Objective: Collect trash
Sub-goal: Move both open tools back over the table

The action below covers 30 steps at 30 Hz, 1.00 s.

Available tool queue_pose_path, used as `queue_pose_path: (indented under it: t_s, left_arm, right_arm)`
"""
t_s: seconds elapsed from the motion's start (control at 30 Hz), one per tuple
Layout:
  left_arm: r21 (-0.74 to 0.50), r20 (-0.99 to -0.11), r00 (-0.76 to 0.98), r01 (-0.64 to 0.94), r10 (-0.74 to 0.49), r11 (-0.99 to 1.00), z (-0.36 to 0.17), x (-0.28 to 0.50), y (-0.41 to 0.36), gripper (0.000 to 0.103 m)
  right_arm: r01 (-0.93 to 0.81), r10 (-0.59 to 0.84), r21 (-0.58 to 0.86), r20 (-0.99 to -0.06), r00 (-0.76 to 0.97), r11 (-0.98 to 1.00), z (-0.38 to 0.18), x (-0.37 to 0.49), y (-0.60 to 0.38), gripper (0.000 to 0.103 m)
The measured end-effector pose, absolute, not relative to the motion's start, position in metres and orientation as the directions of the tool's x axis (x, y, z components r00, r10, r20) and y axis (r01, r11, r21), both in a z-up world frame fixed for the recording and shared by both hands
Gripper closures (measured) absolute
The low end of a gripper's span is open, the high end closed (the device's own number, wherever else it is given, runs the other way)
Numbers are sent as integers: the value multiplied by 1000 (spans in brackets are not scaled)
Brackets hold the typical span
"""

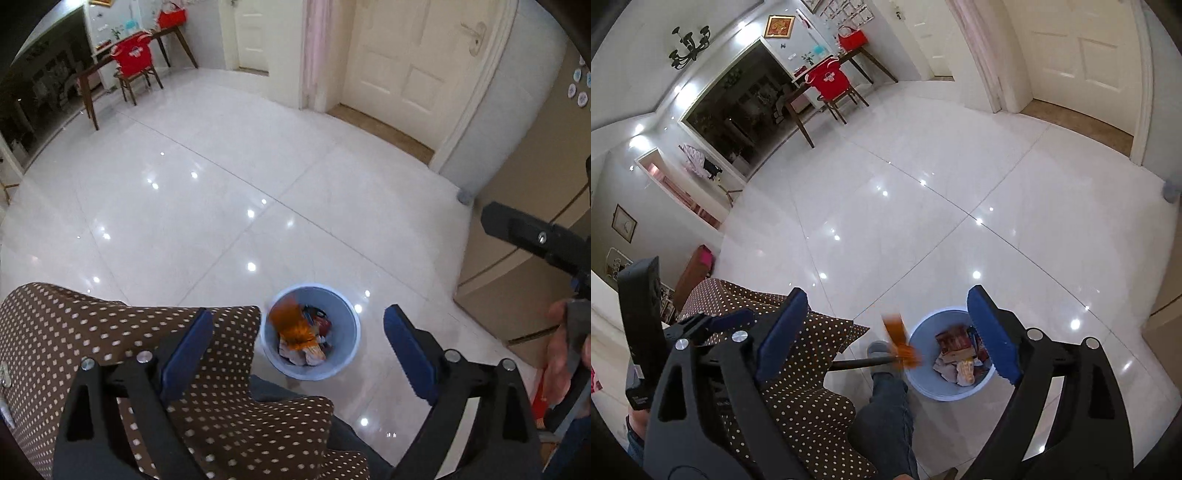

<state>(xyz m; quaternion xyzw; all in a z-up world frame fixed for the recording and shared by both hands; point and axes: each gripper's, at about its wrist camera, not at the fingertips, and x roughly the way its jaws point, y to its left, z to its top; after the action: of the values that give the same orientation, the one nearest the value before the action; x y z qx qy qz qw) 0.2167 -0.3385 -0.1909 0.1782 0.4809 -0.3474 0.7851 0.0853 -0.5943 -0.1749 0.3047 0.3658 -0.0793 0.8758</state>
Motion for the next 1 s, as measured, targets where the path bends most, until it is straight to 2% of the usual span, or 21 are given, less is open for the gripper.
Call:
queue_pose_path:
  t_s: [0.17,0.37,1.0]
  left_arm:
    - [-47,-849,355,686,-391,726,-172,211,-313,10]
    - [-48,-815,407,662,-412,748,-152,196,-286,9]
    - [-122,-715,534,541,-452,832,-107,175,-184,9]
  right_arm:
    - [367,73,468,-690,720,804,-173,84,-586,6]
    - [370,44,420,-709,704,829,-163,90,-570,6]
    - [228,81,356,-675,733,906,-115,109,-491,6]
